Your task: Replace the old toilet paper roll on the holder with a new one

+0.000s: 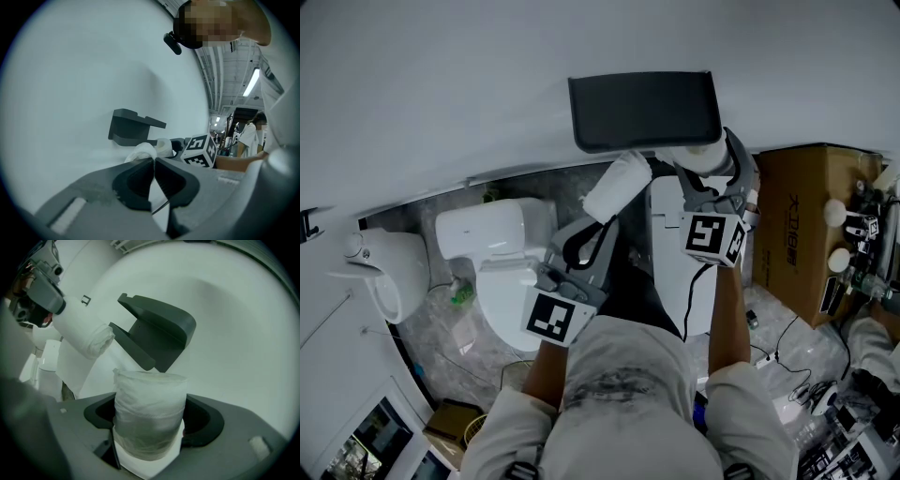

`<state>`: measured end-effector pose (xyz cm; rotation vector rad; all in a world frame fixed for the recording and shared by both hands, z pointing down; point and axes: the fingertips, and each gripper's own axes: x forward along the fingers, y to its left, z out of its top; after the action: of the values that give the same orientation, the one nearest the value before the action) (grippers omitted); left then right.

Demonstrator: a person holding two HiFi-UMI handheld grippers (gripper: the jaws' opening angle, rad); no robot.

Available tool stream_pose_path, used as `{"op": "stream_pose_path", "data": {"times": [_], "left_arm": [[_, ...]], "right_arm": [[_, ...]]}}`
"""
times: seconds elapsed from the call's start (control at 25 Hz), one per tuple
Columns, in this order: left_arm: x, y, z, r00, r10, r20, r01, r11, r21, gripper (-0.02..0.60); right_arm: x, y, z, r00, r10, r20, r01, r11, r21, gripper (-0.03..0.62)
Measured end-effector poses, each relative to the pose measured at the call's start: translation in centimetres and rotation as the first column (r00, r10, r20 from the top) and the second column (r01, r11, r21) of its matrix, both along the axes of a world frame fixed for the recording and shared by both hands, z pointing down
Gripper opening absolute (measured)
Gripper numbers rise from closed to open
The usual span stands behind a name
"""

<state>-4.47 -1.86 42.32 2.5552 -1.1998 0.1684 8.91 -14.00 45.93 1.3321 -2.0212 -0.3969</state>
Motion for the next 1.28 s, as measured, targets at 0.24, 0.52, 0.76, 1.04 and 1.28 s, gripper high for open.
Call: {"op": "stream_pose_path", "data": {"times": [0.24, 0.52, 0.76, 1.04, 1.28], "left_arm": [[-0.3, -0.1, 0.0, 1.0, -0.008, -0.005, 0.008, 1.0, 0.0, 0.014], [-0.8, 0.0, 0.1, 1.0, -0.013, -0.008, 0.013, 1.0, 0.003, 0.014], [-1.5, 0.2, -0.1, 1.0, -0.018, -0.011, 0.018, 1.0, 0.004, 0.014], [-2.2, 0.4, 0.1, 0.999, -0.028, -0.019, 0.028, 1.0, 0.004, 0.014], [-2.5, 0.4, 0.0, 0.999, -0.027, -0.024, 0.027, 1.0, 0.005, 0.014]], "right_arm": [[-0.5, -0.1, -0.3, 0.998, -0.015, -0.068, 0.016, 1.0, 0.018, 0.4], [-1.3, 0.3, -0.5, 0.988, -0.026, -0.153, 0.033, 0.998, 0.044, 0.4], [-2.1, 0.5, -1.3, 0.973, -0.019, -0.232, 0.039, 0.996, 0.079, 0.4], [-2.7, 0.6, -1.6, 0.954, -0.001, -0.3, 0.037, 0.993, 0.113, 0.399], [-2.8, 0.8, -1.9, 0.93, 0.025, -0.367, 0.03, 0.989, 0.145, 0.4]]}}
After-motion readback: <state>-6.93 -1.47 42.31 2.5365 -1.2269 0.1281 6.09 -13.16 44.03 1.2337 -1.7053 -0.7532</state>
